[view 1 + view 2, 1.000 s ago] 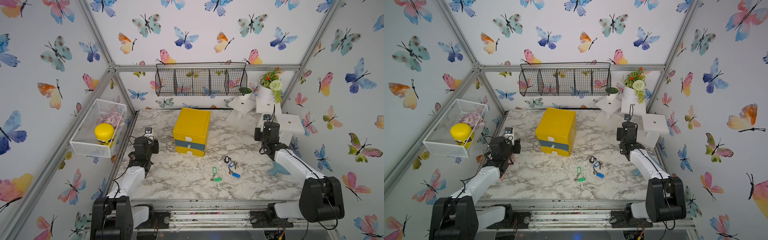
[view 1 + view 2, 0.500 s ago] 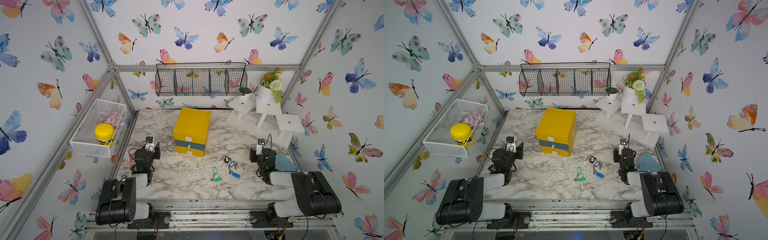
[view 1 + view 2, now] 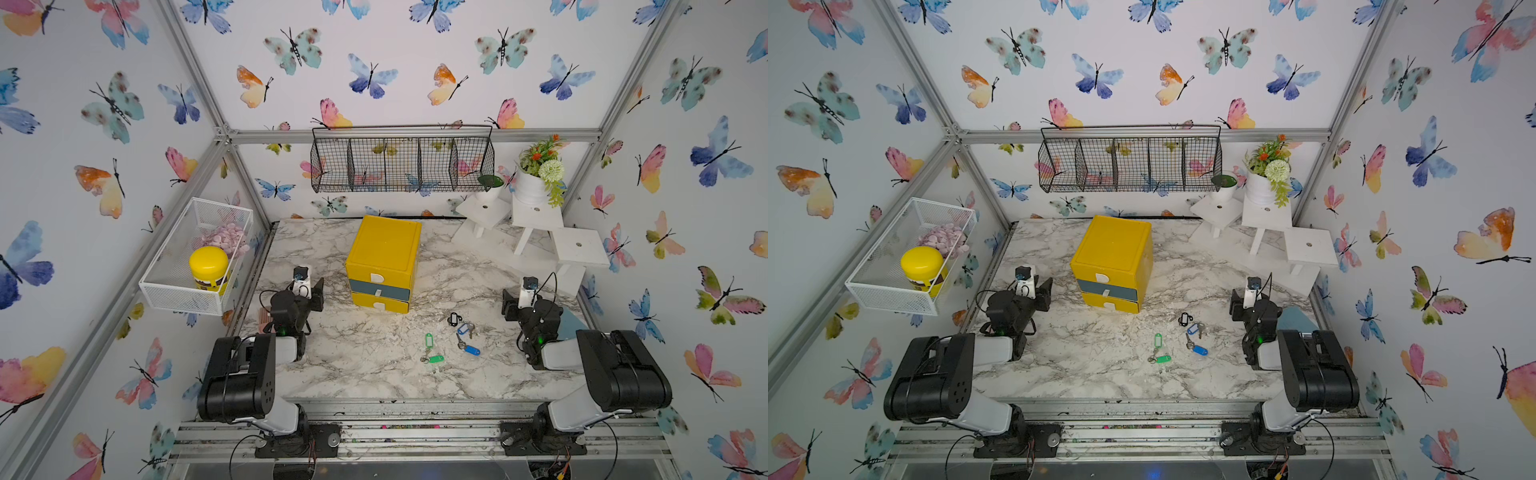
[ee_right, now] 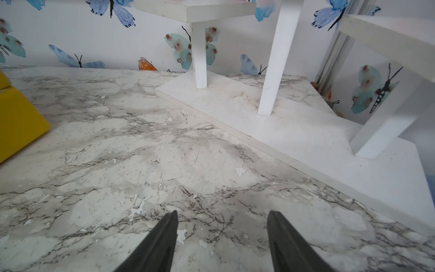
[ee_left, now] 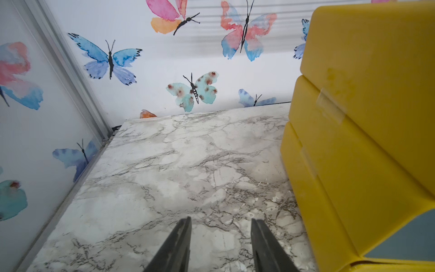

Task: Take the keys out of the drawer
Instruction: Reset both arms

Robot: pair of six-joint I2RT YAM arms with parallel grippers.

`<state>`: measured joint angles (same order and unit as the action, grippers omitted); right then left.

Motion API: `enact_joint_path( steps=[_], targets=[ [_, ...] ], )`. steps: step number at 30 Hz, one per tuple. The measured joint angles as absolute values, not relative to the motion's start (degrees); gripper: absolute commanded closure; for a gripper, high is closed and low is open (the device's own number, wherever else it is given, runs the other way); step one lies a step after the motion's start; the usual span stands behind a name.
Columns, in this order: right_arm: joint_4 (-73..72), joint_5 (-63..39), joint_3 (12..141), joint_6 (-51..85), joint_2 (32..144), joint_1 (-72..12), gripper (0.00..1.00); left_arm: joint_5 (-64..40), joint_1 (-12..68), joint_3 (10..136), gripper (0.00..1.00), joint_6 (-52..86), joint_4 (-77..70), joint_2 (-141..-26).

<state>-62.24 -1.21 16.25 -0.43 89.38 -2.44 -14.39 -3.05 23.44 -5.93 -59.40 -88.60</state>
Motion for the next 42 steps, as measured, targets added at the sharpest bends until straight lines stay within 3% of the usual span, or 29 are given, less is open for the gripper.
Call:
enact_joint_path(
  steps=[13,22,26,33,42],
  targets=[
    [-63.8,-1.8,16.2,-0.4,89.8,-2.4,0.34,-22.6,-2.5,22.8,0.48,-3.2,-61.9,-89.4],
    [-63.7,-2.0,16.2,-0.3,89.8,-2.4,0.33,-19.3,-2.5,23.3,0.47,-6.4,-47.6,-71.8],
    [-63.7,-2.0,16.2,0.0,89.8,-2.4,0.17,-16.4,-2.2,18.5,0.46,-6.0,-46.0,-67.1],
    [-63.7,-2.0,16.2,0.1,89.8,-2.4,0.02,-13.1,-2.2,15.4,0.46,-3.8,-45.0,-67.0],
    [-63.7,-2.0,16.2,0.0,89.8,-2.4,0.02,-11.3,-2.0,9.9,0.43,-1.9,-60.9,-82.0]
  ],
)
